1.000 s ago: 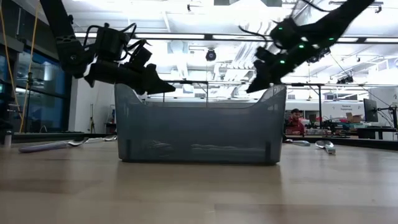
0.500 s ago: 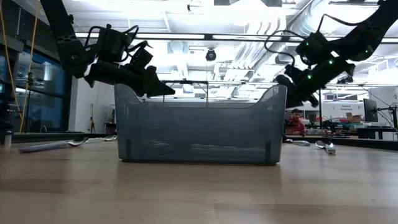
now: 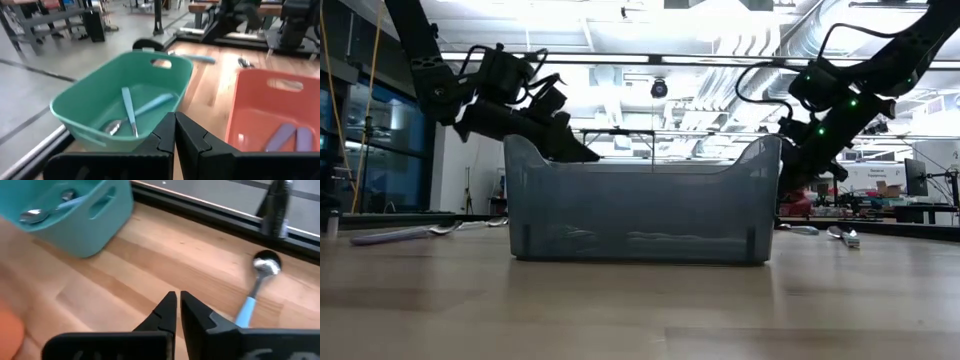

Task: Sort silverware by color (type)
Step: Put the top white patterned spoon into the black bin, then put the top violet spoon into the orange bin

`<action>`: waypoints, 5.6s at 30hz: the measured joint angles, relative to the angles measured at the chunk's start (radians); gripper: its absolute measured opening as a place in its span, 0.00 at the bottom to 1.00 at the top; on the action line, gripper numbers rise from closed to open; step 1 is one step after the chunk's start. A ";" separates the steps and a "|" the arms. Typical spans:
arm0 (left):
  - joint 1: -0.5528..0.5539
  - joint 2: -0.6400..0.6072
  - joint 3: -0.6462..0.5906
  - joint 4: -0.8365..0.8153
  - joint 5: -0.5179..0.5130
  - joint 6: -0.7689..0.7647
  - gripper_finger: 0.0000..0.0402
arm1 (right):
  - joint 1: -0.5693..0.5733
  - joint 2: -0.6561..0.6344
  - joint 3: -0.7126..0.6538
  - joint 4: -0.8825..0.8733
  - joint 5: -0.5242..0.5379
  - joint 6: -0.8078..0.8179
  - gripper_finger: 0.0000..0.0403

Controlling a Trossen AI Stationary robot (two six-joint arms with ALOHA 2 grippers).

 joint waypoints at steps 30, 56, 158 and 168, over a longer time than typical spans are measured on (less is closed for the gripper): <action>0.081 -0.273 0.185 -1.316 -0.248 -0.396 0.22 | -0.298 0.000 0.078 0.311 -0.373 -0.381 0.01; 0.233 -0.225 0.178 -1.336 -0.398 -0.489 0.44 | -0.305 0.001 0.079 0.377 -0.379 -0.488 0.01; -0.667 0.315 0.880 -1.372 0.054 0.051 0.05 | -0.209 0.000 0.029 0.368 -0.370 -0.379 0.01; -0.654 0.315 0.880 -1.372 0.053 0.052 0.11 | -0.209 0.000 0.029 0.368 -0.370 -0.383 0.01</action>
